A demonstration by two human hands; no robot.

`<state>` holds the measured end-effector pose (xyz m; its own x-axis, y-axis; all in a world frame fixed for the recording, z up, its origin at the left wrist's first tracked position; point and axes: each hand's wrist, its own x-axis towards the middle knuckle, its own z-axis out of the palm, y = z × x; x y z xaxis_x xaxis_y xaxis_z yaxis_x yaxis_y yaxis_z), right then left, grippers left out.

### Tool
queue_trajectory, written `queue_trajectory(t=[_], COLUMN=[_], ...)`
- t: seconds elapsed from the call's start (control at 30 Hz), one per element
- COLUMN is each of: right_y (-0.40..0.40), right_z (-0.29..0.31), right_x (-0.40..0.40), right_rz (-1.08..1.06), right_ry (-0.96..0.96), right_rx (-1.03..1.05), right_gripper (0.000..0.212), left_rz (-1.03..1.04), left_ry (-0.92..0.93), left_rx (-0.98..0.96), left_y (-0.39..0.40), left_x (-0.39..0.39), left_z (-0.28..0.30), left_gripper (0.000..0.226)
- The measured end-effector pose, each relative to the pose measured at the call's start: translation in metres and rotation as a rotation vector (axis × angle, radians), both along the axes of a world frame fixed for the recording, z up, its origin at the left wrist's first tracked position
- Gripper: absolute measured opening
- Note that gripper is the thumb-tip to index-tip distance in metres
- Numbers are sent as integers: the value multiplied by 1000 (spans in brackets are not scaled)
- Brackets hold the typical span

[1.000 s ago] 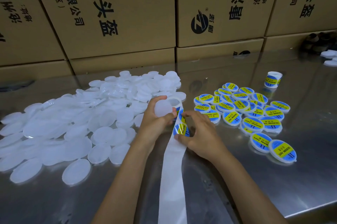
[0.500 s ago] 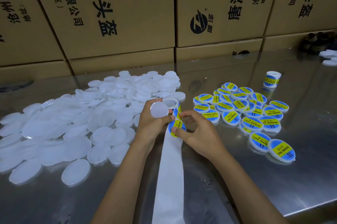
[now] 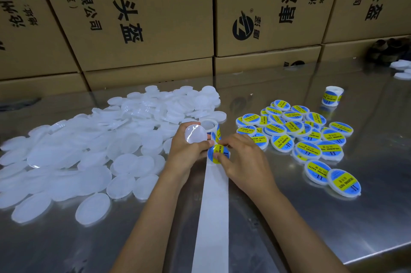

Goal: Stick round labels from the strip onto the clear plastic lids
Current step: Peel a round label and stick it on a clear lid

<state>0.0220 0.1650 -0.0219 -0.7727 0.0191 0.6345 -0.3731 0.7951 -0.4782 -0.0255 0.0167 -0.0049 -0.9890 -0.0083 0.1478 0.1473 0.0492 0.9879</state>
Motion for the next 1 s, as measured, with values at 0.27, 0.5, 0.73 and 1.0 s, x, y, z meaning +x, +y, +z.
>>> queue_trajectory(t=[0.27, 0.5, 0.73, 1.0], right_y=[-5, -6, -2, -3], right_z=[7, 26, 32, 32], right_x=[6, 11, 12, 9], right_rz=[120, 316, 352, 374], right_ry=[-8, -341, -413, -354], right_rx=[-46, -957, -1224, -1177], right_gripper=[13, 22, 16, 23], left_rz=[28, 79, 105, -238], left_ry=[-12, 16, -67, -282], left_rx=[4, -61, 187, 710], left_y=[-2, -4, -6, -1], left_x=[0, 1, 7, 18], left_z=[1, 0, 21, 39], left_gripper=[44, 41, 17, 28])
